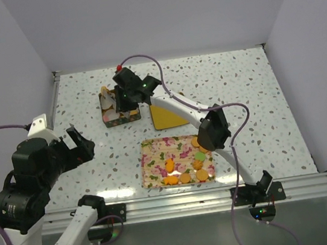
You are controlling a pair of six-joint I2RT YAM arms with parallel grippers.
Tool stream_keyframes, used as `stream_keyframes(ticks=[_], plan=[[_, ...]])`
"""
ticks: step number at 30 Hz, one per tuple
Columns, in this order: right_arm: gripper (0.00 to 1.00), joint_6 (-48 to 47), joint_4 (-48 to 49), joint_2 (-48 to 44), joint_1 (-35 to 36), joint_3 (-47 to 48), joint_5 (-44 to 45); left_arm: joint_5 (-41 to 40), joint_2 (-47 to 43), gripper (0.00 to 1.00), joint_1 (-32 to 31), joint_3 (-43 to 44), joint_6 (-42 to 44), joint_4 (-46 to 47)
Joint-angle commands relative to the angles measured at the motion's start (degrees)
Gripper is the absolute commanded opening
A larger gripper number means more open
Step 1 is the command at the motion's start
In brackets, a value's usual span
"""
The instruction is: Pack the cookies
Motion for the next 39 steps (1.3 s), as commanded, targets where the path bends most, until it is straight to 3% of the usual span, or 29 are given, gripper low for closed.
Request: stream_keyframes(ticks=[1,5,11,23,35,39], plan=[[0.29,1.21,3.73,-0.13,0.01,1.67,-1.35,-0.56,0.52,1.00,0.04,1.61,1.06,-0.26],[0.34,1.48,3.47,0.14,0.01,1.41,-1.18,-0.82,0.61,1.00,0.04,2.04,1.59,-0.26],[0.48,1.39,2.51,0.14,-0.08,1.67,-0.74,-1.35,0.44,1.00,0.04,2.57,2.21,-0.26],[0.48,0.78,-0.13,-4.08,-0.08,2.20,1.72,-1.17,0.35,1.00,0.04,3.63,2.82,-0.26],[0.48,-0.81,-4.78,-15.67,-1.22,3.43,5.24,-0.47,1.49,1.00,0.04,3.46,1.95,1.41],[0.47,-1.33,-8.30,-21.91,-1.22,-1.20,7.17,0.14,1.67,1.00,0.04,2.05,1.33,2.73]])
